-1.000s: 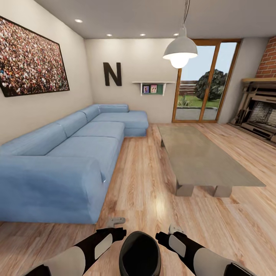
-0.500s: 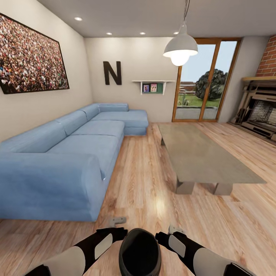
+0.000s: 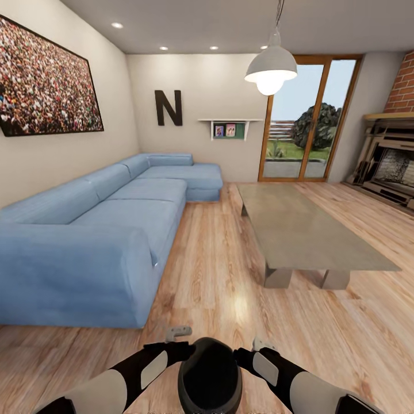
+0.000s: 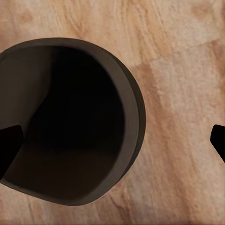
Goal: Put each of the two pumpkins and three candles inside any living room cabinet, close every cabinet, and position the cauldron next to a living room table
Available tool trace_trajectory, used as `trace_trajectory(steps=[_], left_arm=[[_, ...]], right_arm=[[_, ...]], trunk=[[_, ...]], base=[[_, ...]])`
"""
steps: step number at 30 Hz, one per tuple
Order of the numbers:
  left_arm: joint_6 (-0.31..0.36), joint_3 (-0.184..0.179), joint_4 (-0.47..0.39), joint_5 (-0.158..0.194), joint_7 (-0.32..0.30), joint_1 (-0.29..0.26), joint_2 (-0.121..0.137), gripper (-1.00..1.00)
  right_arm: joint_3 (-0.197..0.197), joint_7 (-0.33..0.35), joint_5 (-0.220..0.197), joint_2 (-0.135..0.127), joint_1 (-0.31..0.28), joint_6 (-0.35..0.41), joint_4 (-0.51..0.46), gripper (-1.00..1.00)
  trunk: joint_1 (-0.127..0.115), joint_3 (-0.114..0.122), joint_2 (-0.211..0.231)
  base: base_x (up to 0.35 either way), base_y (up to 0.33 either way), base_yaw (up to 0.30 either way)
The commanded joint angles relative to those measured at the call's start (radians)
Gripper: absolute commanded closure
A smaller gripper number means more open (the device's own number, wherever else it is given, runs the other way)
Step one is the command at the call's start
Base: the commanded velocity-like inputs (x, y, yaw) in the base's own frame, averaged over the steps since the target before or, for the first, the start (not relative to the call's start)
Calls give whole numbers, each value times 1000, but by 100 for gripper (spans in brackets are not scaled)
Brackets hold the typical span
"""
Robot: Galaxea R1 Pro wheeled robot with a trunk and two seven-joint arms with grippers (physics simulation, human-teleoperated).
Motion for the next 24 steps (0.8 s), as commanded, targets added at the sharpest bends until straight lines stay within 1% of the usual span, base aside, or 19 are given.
trace_trajectory(steps=[1, 7, 11, 24], left_arm=[[2, -7, -2, 9, 6, -1, 1, -100], [2, -8, 3, 9, 9, -1, -1, -100], [5, -1, 4, 11, 16, -1, 0, -100], [6, -6, 4, 10, 19, -1, -1, -100]], right_arm=[[6, -6, -4, 0, -1, 3, -2, -100], [6, -6, -4, 0, -1, 3, -2, -100], [6, -6, -4, 0, -1, 3, -2, -100], [6, -7, -4, 0, -1, 3, -2, -100]], trunk=[[4, -4, -8], [27, -23, -50], [42, -36, -78], [92, -76, -169]], base=[[0, 0, 0], [0, 0, 0], [0, 0, 0], [0, 0, 0]])
